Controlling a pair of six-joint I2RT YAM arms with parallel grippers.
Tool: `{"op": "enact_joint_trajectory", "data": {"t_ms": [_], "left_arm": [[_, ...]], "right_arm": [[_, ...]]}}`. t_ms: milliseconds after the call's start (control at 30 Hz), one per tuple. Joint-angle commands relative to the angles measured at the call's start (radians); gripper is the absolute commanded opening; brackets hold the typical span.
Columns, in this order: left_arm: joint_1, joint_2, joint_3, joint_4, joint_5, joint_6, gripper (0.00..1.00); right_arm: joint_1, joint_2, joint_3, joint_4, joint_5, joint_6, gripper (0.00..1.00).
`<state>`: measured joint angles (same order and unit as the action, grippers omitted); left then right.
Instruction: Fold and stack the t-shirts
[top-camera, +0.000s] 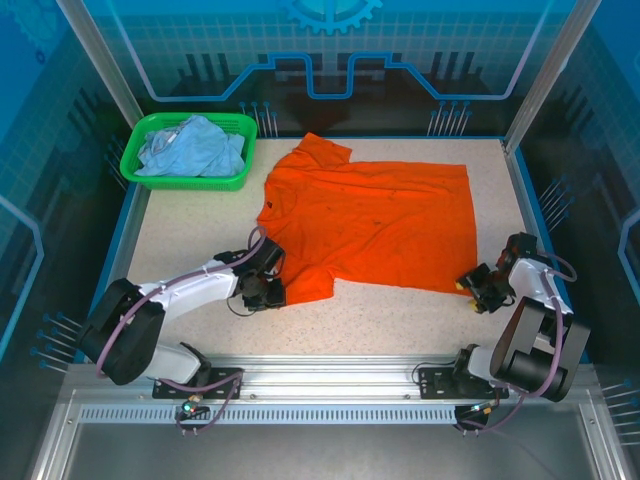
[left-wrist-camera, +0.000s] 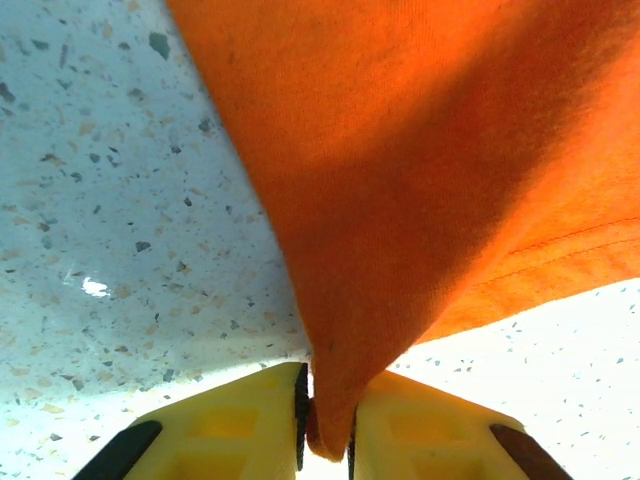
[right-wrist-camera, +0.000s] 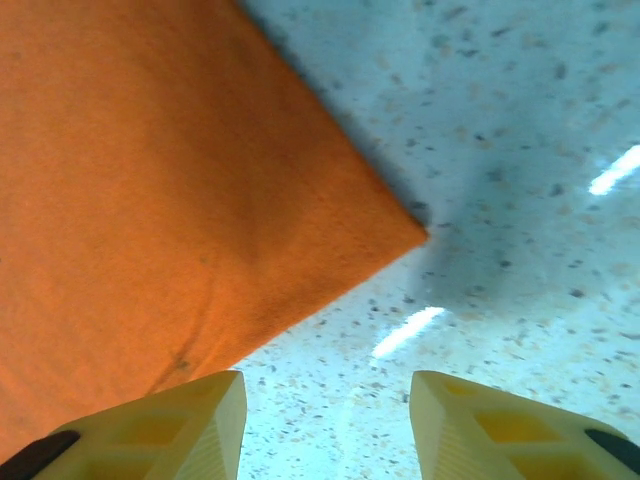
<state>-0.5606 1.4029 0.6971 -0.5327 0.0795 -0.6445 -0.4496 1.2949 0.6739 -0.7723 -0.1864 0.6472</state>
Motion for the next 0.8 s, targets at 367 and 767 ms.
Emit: {"op": "enact_joint_trajectory", "data": {"t_ms": [367,767], "left_arm": [[-0.009,-0.024,-0.038,-0.029,0.079,-0.012,0.2],[-0.008,-0.063,-0.045,-0.026,0.085,-0.013,0.45]], "right_arm": [[-0.064,0.056,-0.002,0.059,0.054,0.062,0.34],[-0.069,0.086,0.003,0.14,-0.004,0.025,0.31]]}}
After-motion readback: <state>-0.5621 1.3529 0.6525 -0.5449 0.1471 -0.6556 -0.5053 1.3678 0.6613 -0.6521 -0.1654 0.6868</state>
